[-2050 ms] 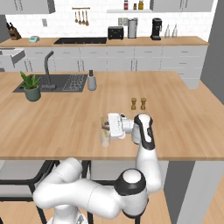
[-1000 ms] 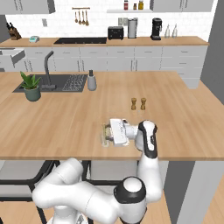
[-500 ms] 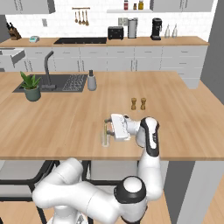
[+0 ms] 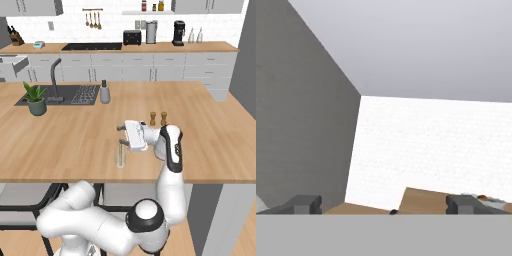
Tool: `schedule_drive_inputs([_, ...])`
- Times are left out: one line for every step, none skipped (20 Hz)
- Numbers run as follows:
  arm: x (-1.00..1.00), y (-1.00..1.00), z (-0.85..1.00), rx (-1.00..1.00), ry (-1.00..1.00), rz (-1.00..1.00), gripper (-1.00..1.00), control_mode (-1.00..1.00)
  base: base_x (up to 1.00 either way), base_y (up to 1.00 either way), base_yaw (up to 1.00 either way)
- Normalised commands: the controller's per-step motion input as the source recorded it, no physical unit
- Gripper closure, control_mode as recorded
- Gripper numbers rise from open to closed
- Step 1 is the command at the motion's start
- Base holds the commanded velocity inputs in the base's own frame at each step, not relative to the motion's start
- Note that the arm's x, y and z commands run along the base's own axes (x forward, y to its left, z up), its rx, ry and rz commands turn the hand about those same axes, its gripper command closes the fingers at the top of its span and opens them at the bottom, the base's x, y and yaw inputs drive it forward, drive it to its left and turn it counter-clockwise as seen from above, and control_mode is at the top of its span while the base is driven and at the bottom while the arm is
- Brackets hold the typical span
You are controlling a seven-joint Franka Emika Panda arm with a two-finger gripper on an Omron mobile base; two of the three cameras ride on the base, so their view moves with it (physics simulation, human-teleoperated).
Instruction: Take a straw from the drawer in front and place it inside the glass cup on the dining counter.
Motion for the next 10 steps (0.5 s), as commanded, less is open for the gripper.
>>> schedule_drive_inputs([-0.42,0.28,0.44,-0.03,0.0,0.0,-1.0,-1.0,0.0,0.0,0.0])
schedule_drive_inputs([-0.38,0.34,0.32,-0.05,0.0,0.0,-1.0,-1.0,0.0,0.0,0.0])
schedule_drive_inputs([-0.39,0.36,0.26,-0.06,0.0,0.0,-1.0,-1.0,0.0,0.0,0.0])
schedule_drive_inputs([-0.39,0.39,0.26,-0.06,0.0,0.0,-1.0,-1.0,0.0,0.0,0.0])
schedule_drive_inputs([-0.38,0.4,0.31,-0.07,0.0,0.0,-1.0,-1.0,0.0,0.0,0.0])
schedule_drive_inputs([-0.4,0.39,0.34,-0.07,0.0,0.0,-1.0,-1.0,0.0,0.0,0.0])
schedule_drive_inputs([-0.41,0.39,0.36,-0.07,0.0,0.0,-1.0,-1.0,0.0,0.0,0.0])
schedule_drive_inputs([-0.39,0.41,0.37,-0.08,0.0,0.0,-1.0,-1.0,0.0,0.0,0.0])
schedule_drive_inputs([-0.35,0.41,0.42,-0.08,0.0,0.0,-1.0,-1.0,0.0,0.0,0.0])
schedule_drive_inputs([-0.35,0.41,0.46,-0.08,0.0,0.0,-1.0,-1.0,0.0,0.0,0.0])
